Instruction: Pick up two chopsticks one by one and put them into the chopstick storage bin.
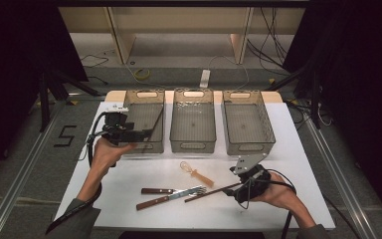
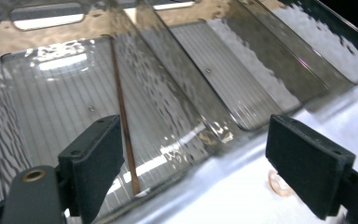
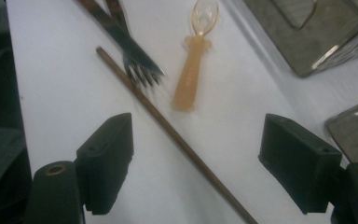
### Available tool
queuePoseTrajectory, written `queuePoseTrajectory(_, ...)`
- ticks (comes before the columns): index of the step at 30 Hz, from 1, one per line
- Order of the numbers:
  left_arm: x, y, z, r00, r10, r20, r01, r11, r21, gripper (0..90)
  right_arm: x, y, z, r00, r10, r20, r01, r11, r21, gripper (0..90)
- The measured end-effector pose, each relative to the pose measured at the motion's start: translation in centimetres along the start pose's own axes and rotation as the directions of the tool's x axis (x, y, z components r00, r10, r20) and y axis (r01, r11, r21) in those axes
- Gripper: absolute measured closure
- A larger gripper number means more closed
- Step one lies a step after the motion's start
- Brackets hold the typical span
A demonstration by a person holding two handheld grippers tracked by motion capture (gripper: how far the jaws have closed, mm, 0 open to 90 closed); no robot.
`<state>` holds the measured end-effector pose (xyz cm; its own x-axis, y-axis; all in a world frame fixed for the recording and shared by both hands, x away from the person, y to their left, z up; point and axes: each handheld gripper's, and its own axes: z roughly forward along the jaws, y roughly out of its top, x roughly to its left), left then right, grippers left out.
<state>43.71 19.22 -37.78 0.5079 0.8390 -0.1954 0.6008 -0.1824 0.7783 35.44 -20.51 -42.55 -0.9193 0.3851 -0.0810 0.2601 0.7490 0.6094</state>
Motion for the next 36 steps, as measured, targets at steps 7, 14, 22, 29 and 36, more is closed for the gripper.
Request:
queuePoseTrajectory(7,-2.0,-2.1,-0.9,0.9962,0.030,0.081,-0.028,0.9994,-0.022,15.8,-0.3,1.4,1.6,0.9948,-0.089,-0.048,0.095,0.985,0.141,32.7)
queuePoseTrajectory(14,-4.6,-3.9,-1.1,0.9893,0.099,0.107,-0.092,0.9935,-0.067,15.4,0.0,2.3,3.7,0.9823,-0.157,-0.102,0.177,0.956,0.233,40.8)
queuePoseTrajectory(22,-6.1,-5.5,-1.4,0.9757,0.110,0.189,-0.092,0.9907,-0.100,15.0,-0.5,2.2,4.6,0.9752,-0.172,-0.139,0.207,0.931,0.301,47.5)
queuePoseTrajectory(29,-6.4,-6.9,-1.2,0.9779,0.127,0.167,-0.114,0.9901,-0.081,15.0,-0.4,2.3,5.1,0.9716,-0.188,-0.144,0.227,0.912,0.343,53.9)
queuePoseTrajectory(36,-6.5,-7.4,-1.5,0.9771,0.132,0.167,-0.119,0.9892,-0.086,15.0,-0.8,2.4,5.5,0.9692,-0.188,-0.160,0.233,0.907,0.350,59.4)
